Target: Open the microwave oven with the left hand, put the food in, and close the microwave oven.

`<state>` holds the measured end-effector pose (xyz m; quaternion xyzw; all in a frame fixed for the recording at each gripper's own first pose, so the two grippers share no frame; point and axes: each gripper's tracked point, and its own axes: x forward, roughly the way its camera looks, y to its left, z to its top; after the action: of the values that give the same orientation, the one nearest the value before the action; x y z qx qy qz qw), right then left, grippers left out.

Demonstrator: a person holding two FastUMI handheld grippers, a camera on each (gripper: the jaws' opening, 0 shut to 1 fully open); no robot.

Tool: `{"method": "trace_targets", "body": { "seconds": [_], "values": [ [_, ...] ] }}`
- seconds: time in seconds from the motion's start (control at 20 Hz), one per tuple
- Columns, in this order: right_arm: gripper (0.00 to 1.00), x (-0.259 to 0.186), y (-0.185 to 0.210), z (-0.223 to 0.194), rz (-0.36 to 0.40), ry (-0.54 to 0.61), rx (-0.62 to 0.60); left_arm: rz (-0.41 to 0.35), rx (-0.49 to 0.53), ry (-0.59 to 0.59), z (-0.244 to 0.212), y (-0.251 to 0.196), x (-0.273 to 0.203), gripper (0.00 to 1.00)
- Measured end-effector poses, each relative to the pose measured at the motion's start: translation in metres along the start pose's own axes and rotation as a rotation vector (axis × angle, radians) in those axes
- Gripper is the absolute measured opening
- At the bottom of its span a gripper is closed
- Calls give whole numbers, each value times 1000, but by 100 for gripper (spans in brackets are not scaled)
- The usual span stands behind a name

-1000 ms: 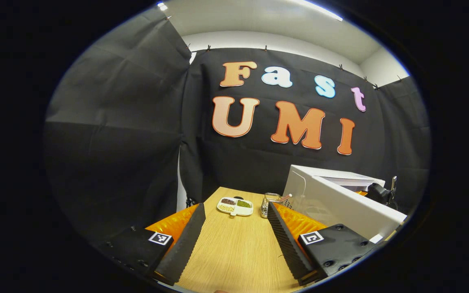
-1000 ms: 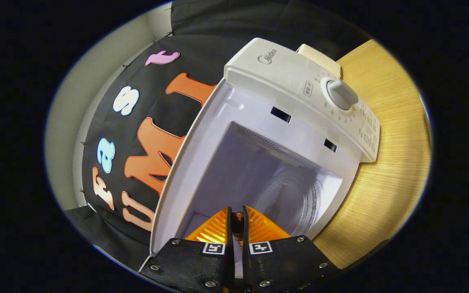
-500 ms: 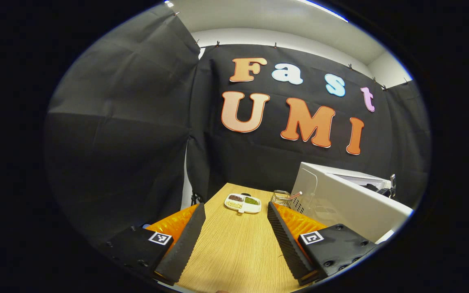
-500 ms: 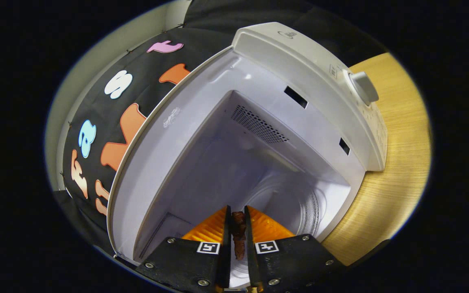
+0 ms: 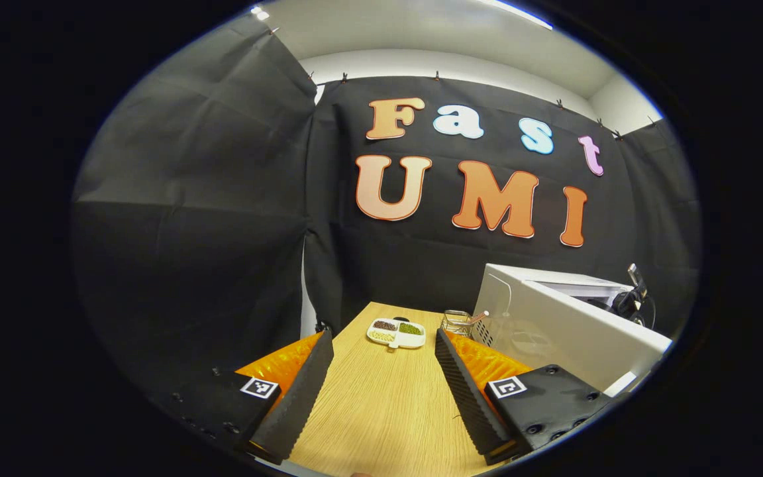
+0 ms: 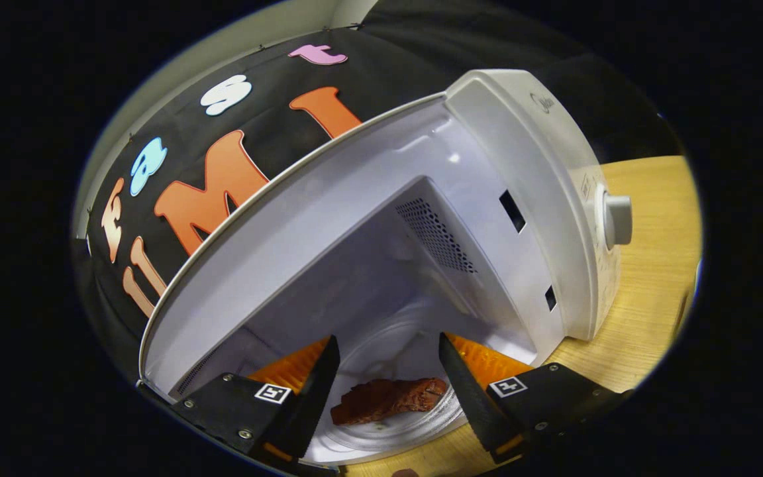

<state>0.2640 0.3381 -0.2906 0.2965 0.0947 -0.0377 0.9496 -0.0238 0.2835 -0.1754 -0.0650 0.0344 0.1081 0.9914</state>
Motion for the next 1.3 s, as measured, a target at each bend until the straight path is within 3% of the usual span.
{"method": "trace_targets", "body": {
  "seconds": [0.3, 0.5, 0.75, 1.15, 1.3],
  "values": [
    [94, -50, 0, 4, 60, -14, -231, -8, 13, -12, 8, -11, -15, 98],
    [94, -95, 8, 16, 157, -13, -369, -11, 28, -30, 15, -14, -26, 98],
    [94, -147, 8, 63, 254, -22, -490, -8, 52, -25, 13, -6, -28, 98],
    [94, -196, -39, 169, 244, -117, -530, -149, 44, 31, -15, -45, -20, 97],
    [94, -202, -57, 185, 228, -122, -516, -180, 25, 56, -31, -63, -14, 98]
  ]
}}
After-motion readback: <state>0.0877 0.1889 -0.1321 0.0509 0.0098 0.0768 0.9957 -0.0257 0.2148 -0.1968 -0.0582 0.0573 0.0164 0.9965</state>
